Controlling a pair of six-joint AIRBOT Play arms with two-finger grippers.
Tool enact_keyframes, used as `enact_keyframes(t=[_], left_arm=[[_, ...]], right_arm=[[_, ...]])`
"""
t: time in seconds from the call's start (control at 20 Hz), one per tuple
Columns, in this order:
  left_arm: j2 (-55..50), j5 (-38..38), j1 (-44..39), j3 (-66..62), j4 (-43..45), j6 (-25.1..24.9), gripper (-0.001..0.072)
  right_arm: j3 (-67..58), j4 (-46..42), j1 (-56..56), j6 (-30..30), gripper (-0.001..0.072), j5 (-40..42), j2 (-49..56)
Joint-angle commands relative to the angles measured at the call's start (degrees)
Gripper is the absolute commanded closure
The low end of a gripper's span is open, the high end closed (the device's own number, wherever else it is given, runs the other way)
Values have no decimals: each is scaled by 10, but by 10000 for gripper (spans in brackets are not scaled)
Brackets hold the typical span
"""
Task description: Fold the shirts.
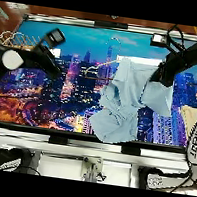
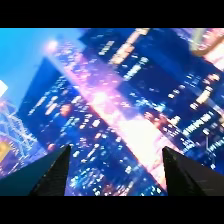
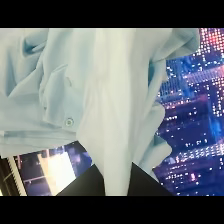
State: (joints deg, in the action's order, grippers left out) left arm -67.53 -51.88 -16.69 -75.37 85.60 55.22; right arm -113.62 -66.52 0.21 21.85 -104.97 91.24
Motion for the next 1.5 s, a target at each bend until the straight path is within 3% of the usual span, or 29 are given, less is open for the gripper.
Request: enact_keyframes(t=[0.0, 0.05, 0.1, 0.15, 0.25, 0.35, 0.45, 0.55, 0.65, 0.75, 0.95, 1.45], left_arm=[[2, -11, 56, -37, 16, 130, 45], [2, -27, 72, -37, 16, 192, 97], [1, -57, 91, -34, 7, 269, 262], [2, -84, 108, -20, -16, 318, 297], [5, -80, 123, 43, -106, 325, 300], [3, -16, 113, 123, -234, 291, 308], [0, 65, 76, 199, -396, 223, 294], [-5, 146, 19, 248, -526, 171, 151], [-21, 187, -39, 258, -596, 132, 151], [-43, 214, -92, 257, -635, 98, 151], [-87, 287, -147, 257, -639, 93, 151], [-127, 318, -188, 197, -694, 83, 152]], right_arm=[[0, 5, 0, 24, 651, -3, -13], [0, 5, 0, 29, 651, -1, -23], [0, 6, 0, 37, 651, 2, -35], [0, 11, 0, 53, 651, 4, -48], [0, 26, 0, 87, 651, 5, -75], [0, 59, 0, 128, 652, 6, -98], [0, 61, 12, 145, 652, 8, -116], [0, 50, 31, 165, 652, 13, -123], [0, 34, 50, 176, 652, 15, -122], [0, 18, 61, 185, 652, 14, -122], [0, 19, 63, 204, 652, 12, -123], [0, 26, 64, 204, 651, 10, -123]])
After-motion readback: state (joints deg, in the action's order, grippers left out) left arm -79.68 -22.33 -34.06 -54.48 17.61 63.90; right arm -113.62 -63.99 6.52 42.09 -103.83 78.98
